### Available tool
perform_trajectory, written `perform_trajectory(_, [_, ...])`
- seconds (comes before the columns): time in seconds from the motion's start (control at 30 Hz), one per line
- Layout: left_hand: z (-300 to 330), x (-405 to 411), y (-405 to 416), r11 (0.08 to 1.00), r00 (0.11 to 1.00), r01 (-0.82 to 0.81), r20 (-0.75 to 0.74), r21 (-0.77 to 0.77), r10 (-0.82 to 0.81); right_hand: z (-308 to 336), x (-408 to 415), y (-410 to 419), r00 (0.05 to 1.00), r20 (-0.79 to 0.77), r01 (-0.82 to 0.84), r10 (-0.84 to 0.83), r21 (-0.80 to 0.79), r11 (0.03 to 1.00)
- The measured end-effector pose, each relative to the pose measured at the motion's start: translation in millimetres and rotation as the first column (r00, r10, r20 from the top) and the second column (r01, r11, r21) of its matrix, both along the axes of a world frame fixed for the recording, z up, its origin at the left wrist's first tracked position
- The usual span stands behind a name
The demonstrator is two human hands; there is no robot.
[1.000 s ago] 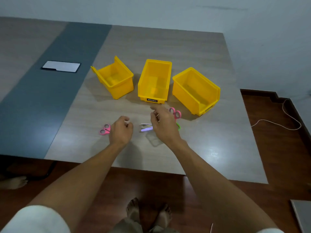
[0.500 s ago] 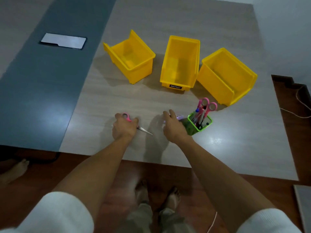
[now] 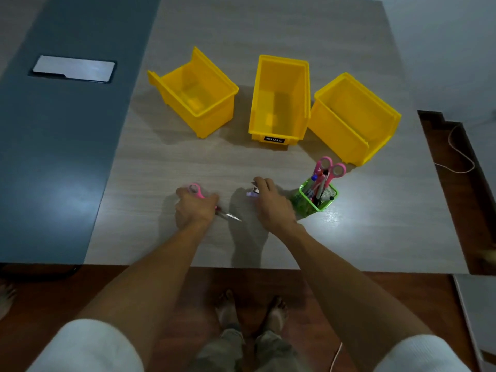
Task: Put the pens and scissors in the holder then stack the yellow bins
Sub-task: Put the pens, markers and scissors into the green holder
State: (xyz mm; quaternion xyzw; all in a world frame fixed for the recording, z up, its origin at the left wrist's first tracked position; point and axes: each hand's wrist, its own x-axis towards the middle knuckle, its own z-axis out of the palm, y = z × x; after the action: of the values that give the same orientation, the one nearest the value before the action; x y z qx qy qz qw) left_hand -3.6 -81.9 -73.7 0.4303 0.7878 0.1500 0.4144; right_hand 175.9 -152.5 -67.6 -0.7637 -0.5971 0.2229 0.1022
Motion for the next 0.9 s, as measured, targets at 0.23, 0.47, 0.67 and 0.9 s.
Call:
perform_trajectory(0.23, [10, 11, 5, 0.972, 0.962, -0.003, 0.265, 0.234, -0.061, 38, -21, -17, 0.885, -0.343, 0.403, -0.314, 0.226, 0.887])
perform_trajectory(0.47, [73, 76, -2, 0.894, 0.909, 0.109, 0.321, 0.435, -0.267, 85, 31, -51, 0.817, -0.459, 0.544, -0.349, 0.414, 0.73])
perform_trajectory(0.67, [117, 128, -32, 0.754, 0.853, 0.173, 0.286, 0.634, -0.436, 103, 96, -81, 0.777, -0.497, 0.612, -0.387, 0.452, 0.649])
perform_trajectory(0.9, [123, 160, -58, 0.694, 0.83, 0.209, 0.25, 0.689, -0.498, 93, 113, -104, 0.843, -0.452, 0.479, -0.291, 0.386, 0.788])
